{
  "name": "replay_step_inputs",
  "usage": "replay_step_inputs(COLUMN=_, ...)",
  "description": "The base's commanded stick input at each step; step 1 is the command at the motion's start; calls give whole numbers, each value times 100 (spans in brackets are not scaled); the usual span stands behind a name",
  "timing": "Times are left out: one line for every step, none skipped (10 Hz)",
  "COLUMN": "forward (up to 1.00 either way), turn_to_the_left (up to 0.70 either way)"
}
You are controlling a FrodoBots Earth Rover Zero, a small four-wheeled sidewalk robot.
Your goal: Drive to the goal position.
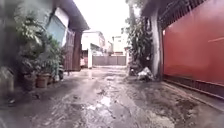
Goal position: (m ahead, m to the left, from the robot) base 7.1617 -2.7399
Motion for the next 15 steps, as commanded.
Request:
replay_step_inputs(forward=100, turn_to_the_left=0)
replay_step_inputs(forward=100, turn_to_the_left=25)
replay_step_inputs(forward=100, turn_to_the_left=2)
replay_step_inputs(forward=100, turn_to_the_left=0)
replay_step_inputs(forward=100, turn_to_the_left=0)
replay_step_inputs(forward=100, turn_to_the_left=0)
replay_step_inputs(forward=100, turn_to_the_left=0)
replay_step_inputs(forward=100, turn_to_the_left=0)
replay_step_inputs(forward=100, turn_to_the_left=0)
replay_step_inputs(forward=100, turn_to_the_left=0)
replay_step_inputs(forward=100, turn_to_the_left=0)
replay_step_inputs(forward=100, turn_to_the_left=0)
replay_step_inputs(forward=100, turn_to_the_left=0)
replay_step_inputs(forward=100, turn_to_the_left=0)
replay_step_inputs(forward=100, turn_to_the_left=0)
